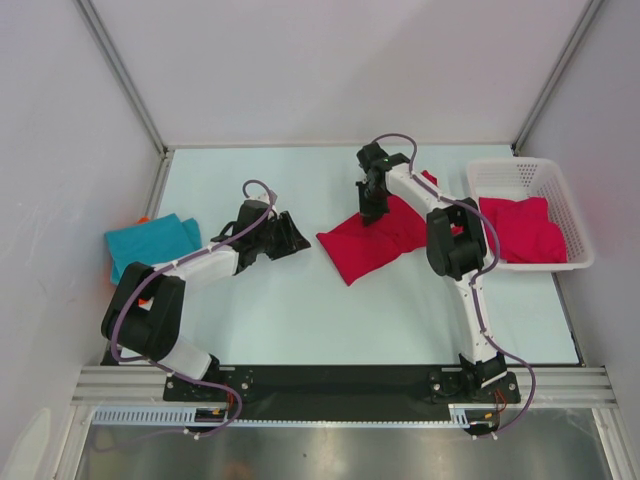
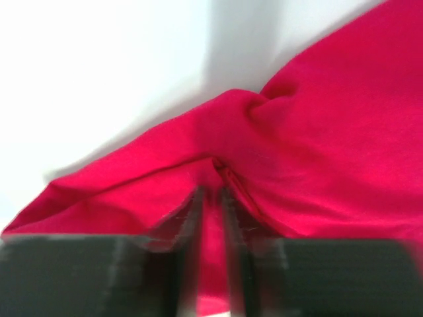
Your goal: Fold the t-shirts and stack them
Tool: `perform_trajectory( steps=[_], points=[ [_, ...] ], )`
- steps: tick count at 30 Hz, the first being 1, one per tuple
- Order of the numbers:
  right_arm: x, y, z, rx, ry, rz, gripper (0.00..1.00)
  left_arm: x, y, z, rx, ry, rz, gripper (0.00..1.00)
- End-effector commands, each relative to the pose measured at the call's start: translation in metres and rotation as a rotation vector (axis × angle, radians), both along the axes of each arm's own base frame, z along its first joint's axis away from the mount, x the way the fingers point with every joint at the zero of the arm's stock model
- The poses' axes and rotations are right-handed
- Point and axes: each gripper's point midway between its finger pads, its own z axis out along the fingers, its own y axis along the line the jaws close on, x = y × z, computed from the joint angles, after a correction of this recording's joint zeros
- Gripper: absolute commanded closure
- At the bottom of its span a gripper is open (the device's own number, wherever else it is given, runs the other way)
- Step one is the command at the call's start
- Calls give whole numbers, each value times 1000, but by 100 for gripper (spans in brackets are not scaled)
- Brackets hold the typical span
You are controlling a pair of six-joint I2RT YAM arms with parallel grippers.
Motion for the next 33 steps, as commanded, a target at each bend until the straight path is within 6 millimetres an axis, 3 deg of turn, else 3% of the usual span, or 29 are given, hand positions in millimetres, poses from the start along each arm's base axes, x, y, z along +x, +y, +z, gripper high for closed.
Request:
perform_trajectory(
  steps=[1,4,14,18,29,31,32,33],
  points=[
    [17,1,33,2,-83,5,71,3,1,17,-13,-69,-19,45],
    [17,-1,30,-12,-81,5,57,3,2,17,-14,-70,-17,45],
    [17,-2,22,-14,-66,6,57,5,3,18,-14,-70,-15,46],
    [17,0,19,-6,-58,8,63,6,4,20,-17,-74,-12,46],
    [10,1,8,1,-32,10,64,5,5,22,-21,-78,-14,45],
    [8,3,7,10,-24,14,68,4,5,22,-21,-78,-14,45],
    [8,4,7,14,-26,18,79,5,5,22,-22,-77,-11,45],
    [8,5,7,19,-25,18,82,5,6,22,-21,-78,-11,45]
  ],
)
